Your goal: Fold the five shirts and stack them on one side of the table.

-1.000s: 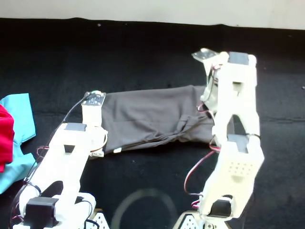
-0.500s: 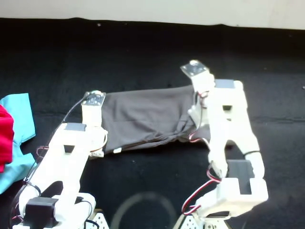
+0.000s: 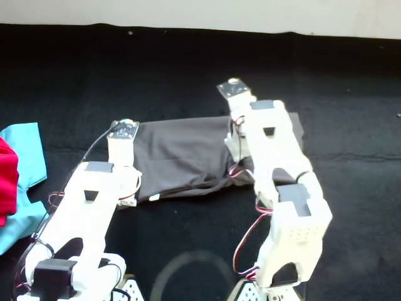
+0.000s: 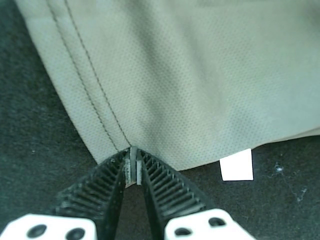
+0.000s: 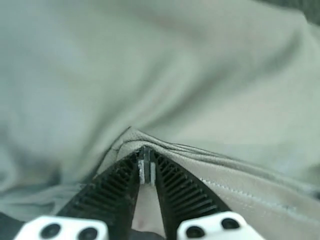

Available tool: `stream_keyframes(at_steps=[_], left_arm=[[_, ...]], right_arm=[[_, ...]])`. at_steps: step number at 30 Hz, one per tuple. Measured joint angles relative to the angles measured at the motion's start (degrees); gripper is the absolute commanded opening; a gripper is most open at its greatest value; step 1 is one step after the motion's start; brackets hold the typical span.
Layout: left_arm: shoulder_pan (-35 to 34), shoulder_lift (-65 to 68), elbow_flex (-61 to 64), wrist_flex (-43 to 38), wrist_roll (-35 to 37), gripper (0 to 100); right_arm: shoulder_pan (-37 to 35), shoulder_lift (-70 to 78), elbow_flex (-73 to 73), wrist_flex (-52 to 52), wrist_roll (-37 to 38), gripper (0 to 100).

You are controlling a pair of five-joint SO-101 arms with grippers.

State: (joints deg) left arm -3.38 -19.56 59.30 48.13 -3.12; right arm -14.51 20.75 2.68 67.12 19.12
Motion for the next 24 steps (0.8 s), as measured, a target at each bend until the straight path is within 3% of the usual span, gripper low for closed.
stream_keyframes(at_steps=[8, 14, 24], left_arm=[[0.0, 0.0, 0.0, 0.0, 0.0, 1], [0.0, 0.0, 0.0, 0.0, 0.0, 1], [0.0, 0.0, 0.0, 0.0, 0.0, 1]], right_arm=[[-1.5, -0.4, -4.0, 5.5, -0.3, 0.7], [0.4, -9.1, -8.5, 11.4, -0.3, 1.3], [13.3, -12.7, -5.5, 17.1, -0.3, 1.3]])
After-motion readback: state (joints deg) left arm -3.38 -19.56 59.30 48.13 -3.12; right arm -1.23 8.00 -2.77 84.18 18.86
